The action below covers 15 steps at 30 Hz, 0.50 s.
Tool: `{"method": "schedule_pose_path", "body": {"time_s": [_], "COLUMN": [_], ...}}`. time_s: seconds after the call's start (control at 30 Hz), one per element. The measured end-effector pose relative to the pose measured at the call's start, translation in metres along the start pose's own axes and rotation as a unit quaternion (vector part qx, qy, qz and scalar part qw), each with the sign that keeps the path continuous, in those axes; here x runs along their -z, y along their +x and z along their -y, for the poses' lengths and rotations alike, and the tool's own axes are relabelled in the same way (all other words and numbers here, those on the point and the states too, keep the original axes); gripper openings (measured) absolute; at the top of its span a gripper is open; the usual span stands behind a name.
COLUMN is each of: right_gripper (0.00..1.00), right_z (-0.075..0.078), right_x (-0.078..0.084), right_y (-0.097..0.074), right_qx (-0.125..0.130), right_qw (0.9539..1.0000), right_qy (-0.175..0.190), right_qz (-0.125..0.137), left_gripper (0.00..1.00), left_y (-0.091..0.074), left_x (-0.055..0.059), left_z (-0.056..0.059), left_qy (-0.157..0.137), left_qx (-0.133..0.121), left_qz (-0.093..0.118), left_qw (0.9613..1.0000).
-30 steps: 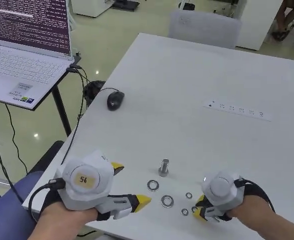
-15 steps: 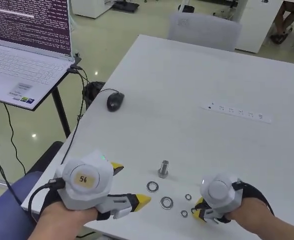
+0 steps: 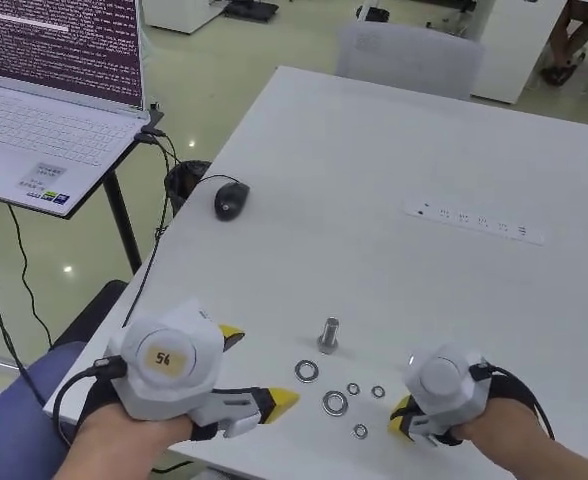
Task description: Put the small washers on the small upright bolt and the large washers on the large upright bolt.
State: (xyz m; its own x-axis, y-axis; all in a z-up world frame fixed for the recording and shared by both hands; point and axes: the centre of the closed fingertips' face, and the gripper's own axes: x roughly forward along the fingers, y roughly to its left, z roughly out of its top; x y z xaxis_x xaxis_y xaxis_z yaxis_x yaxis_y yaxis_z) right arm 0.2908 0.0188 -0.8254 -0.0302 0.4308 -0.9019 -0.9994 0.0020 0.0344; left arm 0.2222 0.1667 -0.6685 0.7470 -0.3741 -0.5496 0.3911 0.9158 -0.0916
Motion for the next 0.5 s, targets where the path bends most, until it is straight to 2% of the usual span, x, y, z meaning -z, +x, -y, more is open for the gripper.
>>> {"method": "schedule_pose_path", "body": {"time_s": [0.23, 0.47, 0.5], "right_gripper": [0.19, 0.19, 0.17], "right_z": [-0.025, -0.031, -0.028], "right_x": [-0.017, -0.028, -0.027], "right_y": [0.008, 0.013, 0.013], "right_qx": [-0.038, -0.04, -0.034], "right_qw": [0.9982, 0.9948, 0.9935], "right_qy": [-0.043, -0.092, -0.108], "right_qz": [0.019, 0.014, 0.006], "left_gripper": [0.6, 0.6, 0.6], "left_y": [-0.001, -0.003, -0.003], "left_x": [0.003, 0.005, 0.005], "left_z": [0.001, -0.001, -0.002], "left_qy": [-0.001, -0.002, -0.002], "left_qx": [0.001, -0.001, -0.001], "left_qz": [-0.003, -0.003, -0.003], "left_qw": [1.0, 1.0, 1.0]}}
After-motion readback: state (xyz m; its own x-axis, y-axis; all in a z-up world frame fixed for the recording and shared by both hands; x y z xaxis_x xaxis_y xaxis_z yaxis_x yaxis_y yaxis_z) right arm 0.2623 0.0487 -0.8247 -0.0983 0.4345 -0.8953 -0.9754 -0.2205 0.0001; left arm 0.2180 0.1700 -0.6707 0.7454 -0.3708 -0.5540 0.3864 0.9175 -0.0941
